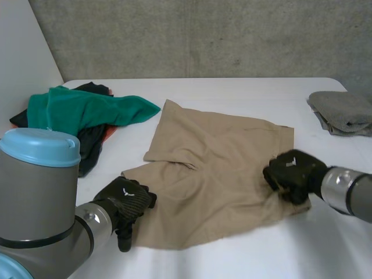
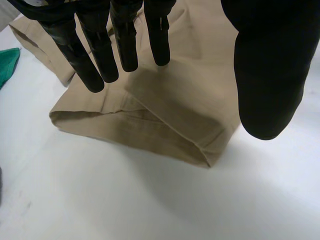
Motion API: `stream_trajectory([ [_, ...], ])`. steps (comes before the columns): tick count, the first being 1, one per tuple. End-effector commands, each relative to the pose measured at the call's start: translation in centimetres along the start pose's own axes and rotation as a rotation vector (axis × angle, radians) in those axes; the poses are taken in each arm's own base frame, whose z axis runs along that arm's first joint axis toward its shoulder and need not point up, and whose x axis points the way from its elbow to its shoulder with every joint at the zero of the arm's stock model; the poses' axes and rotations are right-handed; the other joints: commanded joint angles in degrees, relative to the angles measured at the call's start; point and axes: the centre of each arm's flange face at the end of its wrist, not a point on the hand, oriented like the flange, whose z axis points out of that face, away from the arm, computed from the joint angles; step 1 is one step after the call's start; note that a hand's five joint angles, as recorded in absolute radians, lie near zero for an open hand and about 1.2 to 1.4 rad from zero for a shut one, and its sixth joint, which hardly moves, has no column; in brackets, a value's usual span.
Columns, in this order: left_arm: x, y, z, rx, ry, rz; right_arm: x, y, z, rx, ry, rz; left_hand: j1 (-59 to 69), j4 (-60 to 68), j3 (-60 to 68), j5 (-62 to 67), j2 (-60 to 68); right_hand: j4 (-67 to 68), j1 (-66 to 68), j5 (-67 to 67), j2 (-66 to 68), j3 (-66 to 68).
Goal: Fold the laundry.
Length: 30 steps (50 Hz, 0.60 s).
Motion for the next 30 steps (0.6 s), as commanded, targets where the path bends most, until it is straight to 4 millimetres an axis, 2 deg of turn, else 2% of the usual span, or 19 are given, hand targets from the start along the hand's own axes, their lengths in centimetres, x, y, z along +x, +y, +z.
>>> stream_trajectory([
  [1, 0.9, 0.6, -0.5, -0.010, 0.023, -0.103, 1.8, -0.4, 2.2, 0.053, 0.118, 0.159, 0.4, 0.2, -0.3, 0.2, -0.2, 11.6, 19.6, 12.7, 12.5, 11.9],
  [4, 1.0, 0.6, -0.4, -0.009, 0.019, -0.117, 1.8, -0.3, 2.5, 0.051, 0.122, 0.163, 0.0, -0.2, -0.7, -0.1, -0.6, 11.6, 19.6, 12.7, 12.5, 11.9],
  [14, 0.8, 0.9, 2.4, -0.029, -0.035, -0.073, 2.5, 0.1, 2.6, 0.059, 0.153, 0.193, 3.7, 3.5, 3.0, 3.5, 3.1, 11.6, 19.6, 12.7, 12.5, 11.9],
  [16, 0.7, 0.8, 2.9, -0.015, -0.053, -0.068, 2.4, 0.2, 2.5, 0.054, 0.148, 0.194, 10.4, 10.2, 9.7, 10.2, 9.8, 11.6, 19.6, 12.7, 12.5, 11.9],
  [17, 0.7, 0.7, 3.6, 0.008, -0.075, -0.062, 2.3, 0.3, 2.4, 0.050, 0.145, 0.196, 22.1, 21.9, 21.4, 21.9, 21.5, 11.6, 19.6, 12.7, 12.5, 11.9],
  [18, 0.7, 0.7, 3.9, 0.014, -0.085, -0.059, 2.3, 0.3, 2.4, 0.049, 0.145, 0.194, 28.2, 28.0, 27.5, 28.0, 27.6, 11.6, 19.6, 12.7, 12.5, 11.9],
  [19, 0.7, 0.7, 4.6, 0.029, -0.111, -0.049, 2.4, 0.4, 2.2, 0.044, 0.146, 0.195, 45.8, 45.6, 45.1, 45.6, 45.2, 11.6, 19.6, 12.7, 12.5, 11.9],
  [20, 0.6, 0.7, 4.9, 0.040, -0.123, -0.040, 2.4, 0.4, 2.1, 0.043, 0.147, 0.192, 56.6, 56.4, 55.9, 56.4, 56.0, 11.6, 19.6, 12.7, 12.5, 11.9],
  [23, 0.0, 0.3, 5.6, 0.062, -0.165, 0.006, 2.1, 0.3, 1.3, 0.031, 0.130, 0.155, 58.2, 58.0, 57.5, 58.0, 57.6, 11.6, 19.6, 12.7, 12.5, 11.9],
  [26, -0.2, 0.5, 4.8, 0.027, -0.159, 0.058, 1.0, 0.5, 0.0, -0.007, 0.076, 0.078, 58.2, 58.0, 57.5, 58.0, 57.6, 11.6, 19.6, 12.7, 12.5, 11.9],
  [30, 0.6, 0.6, 0.5, -0.045, -0.072, 0.141, -1.4, 1.6, -2.8, -0.115, -0.063, -0.119, 58.2, 58.0, 57.5, 58.0, 57.6, 11.6, 19.6, 12.7, 12.5, 11.9],
])
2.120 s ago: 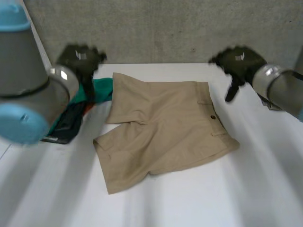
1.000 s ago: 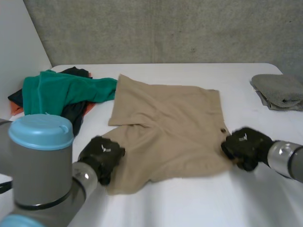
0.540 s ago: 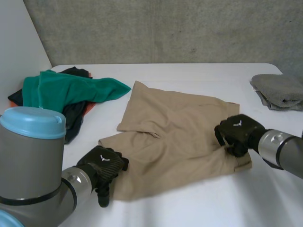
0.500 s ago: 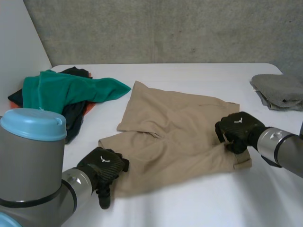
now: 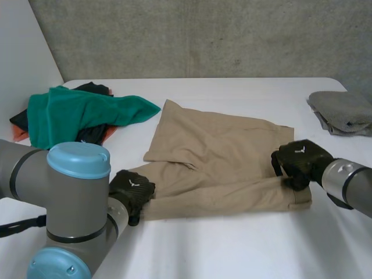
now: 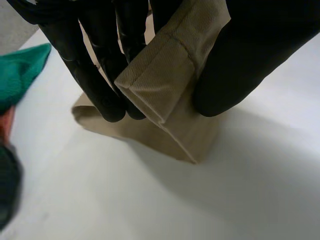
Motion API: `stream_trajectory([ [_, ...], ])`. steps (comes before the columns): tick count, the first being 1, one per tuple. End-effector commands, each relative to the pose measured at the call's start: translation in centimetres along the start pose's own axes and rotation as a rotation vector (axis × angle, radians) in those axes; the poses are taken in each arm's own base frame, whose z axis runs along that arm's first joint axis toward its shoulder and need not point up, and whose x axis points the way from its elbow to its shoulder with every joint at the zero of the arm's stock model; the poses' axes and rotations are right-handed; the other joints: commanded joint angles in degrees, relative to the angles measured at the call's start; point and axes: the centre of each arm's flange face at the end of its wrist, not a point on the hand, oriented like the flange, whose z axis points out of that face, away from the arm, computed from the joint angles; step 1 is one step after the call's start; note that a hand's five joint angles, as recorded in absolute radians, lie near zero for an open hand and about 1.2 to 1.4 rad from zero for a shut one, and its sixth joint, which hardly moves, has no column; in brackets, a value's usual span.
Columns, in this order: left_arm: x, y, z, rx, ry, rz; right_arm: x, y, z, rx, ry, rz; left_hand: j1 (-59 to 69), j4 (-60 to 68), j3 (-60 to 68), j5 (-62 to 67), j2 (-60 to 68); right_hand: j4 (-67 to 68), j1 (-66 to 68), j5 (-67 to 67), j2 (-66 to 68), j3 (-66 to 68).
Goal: Fold the laundry.
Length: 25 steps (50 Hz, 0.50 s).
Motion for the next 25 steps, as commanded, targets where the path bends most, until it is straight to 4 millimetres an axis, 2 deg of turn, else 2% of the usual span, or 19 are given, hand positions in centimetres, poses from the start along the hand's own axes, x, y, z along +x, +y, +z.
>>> stream_trajectory([
  [1, 0.1, 0.0, -6.1, -0.099, 0.131, 0.145, -3.2, 2.4, -5.2, -0.190, -0.234, -0.316, 13.3, 11.6, 12.0, 13.1, 11.6, 11.6, 19.6, 11.5, 12.5, 11.9],
  [4, 0.7, 0.3, -8.7, -0.150, 0.251, 0.147, -3.7, 3.3, -6.9, -0.257, -0.329, -0.418, 13.3, 11.6, 12.0, 13.1, 11.6, 11.6, 19.6, 11.5, 12.5, 11.9],
  [6, 1.1, 0.5, -9.2, -0.178, 0.307, 0.136, -4.0, 3.6, -7.4, -0.270, -0.375, -0.463, 13.3, 11.6, 12.0, 13.1, 11.6, 11.6, 19.6, 11.5, 12.5, 11.9],
  [9, 1.2, 0.1, -9.1, -0.163, 0.344, 0.110, -4.1, 3.1, -6.7, -0.233, -0.333, -0.420, 13.3, 11.6, 12.0, 13.1, 11.6, 11.6, 19.6, 11.5, 12.5, 11.9],
  [13, 0.3, -1.0, -7.0, -0.123, 0.277, 0.093, -3.6, 2.5, -5.1, -0.180, -0.245, -0.355, 13.3, 11.6, 12.0, 13.1, 11.6, 11.6, 19.6, 11.5, 12.5, 11.9],
  [14, -0.4, -1.6, -5.7, -0.101, 0.228, 0.089, -3.1, 2.1, -4.6, -0.159, -0.212, -0.342, 13.3, 11.6, 12.0, 13.1, 11.6, 11.6, 19.6, 11.5, 12.5, 11.9],
  [17, -1.7, -2.7, -3.7, -0.068, 0.145, 0.072, -2.6, 1.5, -3.7, -0.130, -0.172, -0.322, 13.3, 11.6, 12.0, 13.1, 11.6, 11.6, 19.6, 11.5, 12.5, 11.9],
  [21, -3.5, -5.0, -0.8, 0.011, 0.049, 0.050, -1.7, 0.3, -1.9, -0.076, -0.109, -0.298, 13.3, 11.6, 12.0, 13.1, 11.6, 11.6, 19.6, 11.5, 12.5, 11.9],
  [25, -5.3, -7.5, 2.9, 0.098, -0.027, 0.027, -0.2, -1.3, 0.8, -0.005, -0.005, -0.279, 13.3, 11.6, 12.0, 13.1, 11.6, 11.6, 19.6, 11.5, 12.5, 11.9],
])
